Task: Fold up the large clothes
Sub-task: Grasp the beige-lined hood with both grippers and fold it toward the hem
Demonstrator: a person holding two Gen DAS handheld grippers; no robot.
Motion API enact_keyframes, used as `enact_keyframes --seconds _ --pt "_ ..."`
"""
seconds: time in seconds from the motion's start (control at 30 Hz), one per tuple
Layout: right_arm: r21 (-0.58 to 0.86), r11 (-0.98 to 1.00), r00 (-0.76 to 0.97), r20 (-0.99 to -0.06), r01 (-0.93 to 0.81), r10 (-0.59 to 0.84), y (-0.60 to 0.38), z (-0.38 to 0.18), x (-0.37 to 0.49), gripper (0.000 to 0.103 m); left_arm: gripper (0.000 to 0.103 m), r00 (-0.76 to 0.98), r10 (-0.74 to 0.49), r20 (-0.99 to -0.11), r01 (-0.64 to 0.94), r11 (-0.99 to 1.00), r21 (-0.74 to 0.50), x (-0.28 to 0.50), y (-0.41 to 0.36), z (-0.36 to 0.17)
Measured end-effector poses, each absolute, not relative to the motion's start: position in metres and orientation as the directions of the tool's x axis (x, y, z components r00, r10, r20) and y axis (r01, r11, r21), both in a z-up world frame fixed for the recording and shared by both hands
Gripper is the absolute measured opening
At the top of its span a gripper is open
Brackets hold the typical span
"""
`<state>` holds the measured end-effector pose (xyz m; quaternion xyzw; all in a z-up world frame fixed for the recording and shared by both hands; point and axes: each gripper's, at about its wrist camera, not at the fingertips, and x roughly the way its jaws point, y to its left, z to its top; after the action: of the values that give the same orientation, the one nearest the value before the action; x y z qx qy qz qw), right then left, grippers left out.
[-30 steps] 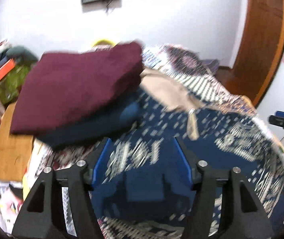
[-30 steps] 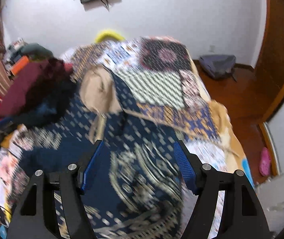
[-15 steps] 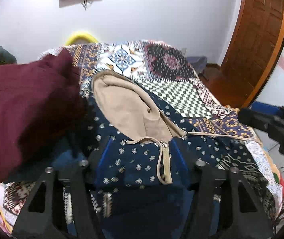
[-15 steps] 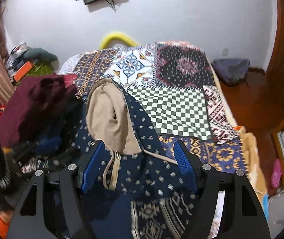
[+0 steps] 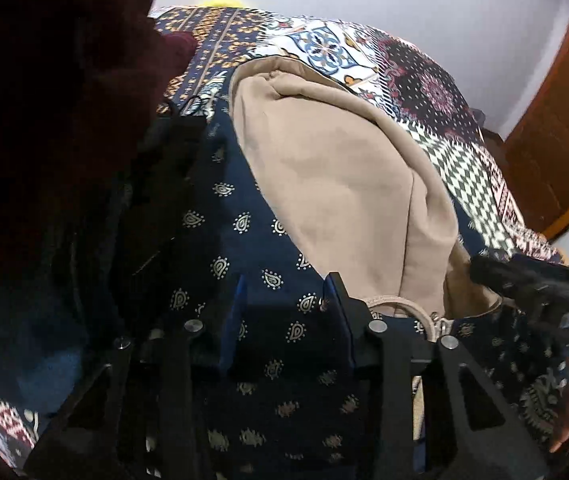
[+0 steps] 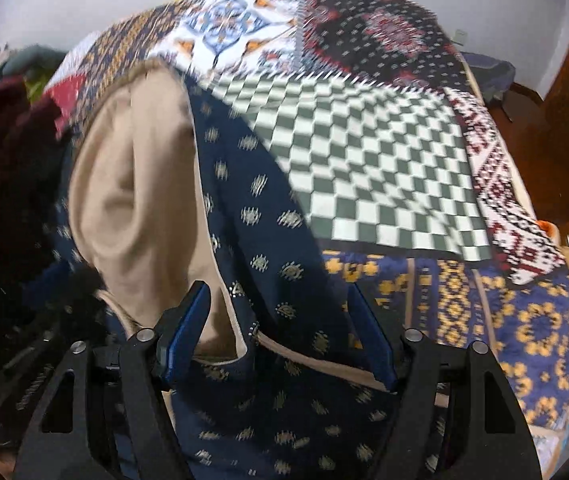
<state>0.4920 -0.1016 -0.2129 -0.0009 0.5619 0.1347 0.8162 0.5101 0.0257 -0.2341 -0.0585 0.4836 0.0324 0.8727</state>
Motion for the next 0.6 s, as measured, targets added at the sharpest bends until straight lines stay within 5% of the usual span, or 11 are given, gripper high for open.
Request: enact_keyframes --seconds 0.17,0.23,0.3,0.6 --pt "0.217 0.957 0.315 -0.910 -0.191 0.269 -0.115 -0.217 0.491 0.012 0.034 0.537 0.007 -0.844 -0.070 0.997 -0.037 0.517 0.020 -0.240" --pt "0.268 0.948 0.320 -0.895 -0.173 0.312 -0.124 -0.206 0.488 0.011 0.015 0.534 -0.001 -0.845 -0.065 0.997 -0.043 0.518 0.022 -0.238" --pt "0.284 0.942 0.349 -0.877 -0.177 0.330 -0.128 -0.192 0.477 0.010 0.010 0.526 -0.038 -0.850 -0.053 0.996 -0.077 0.516 0.026 -0.232" --pt "0.274 0.907 0.439 -0.805 -0.319 0.398 -0.137 -0.118 0.384 0.009 0.008 0.569 -0.181 -0.802 0.093 0.983 -0.156 0.443 0.029 -0.173"
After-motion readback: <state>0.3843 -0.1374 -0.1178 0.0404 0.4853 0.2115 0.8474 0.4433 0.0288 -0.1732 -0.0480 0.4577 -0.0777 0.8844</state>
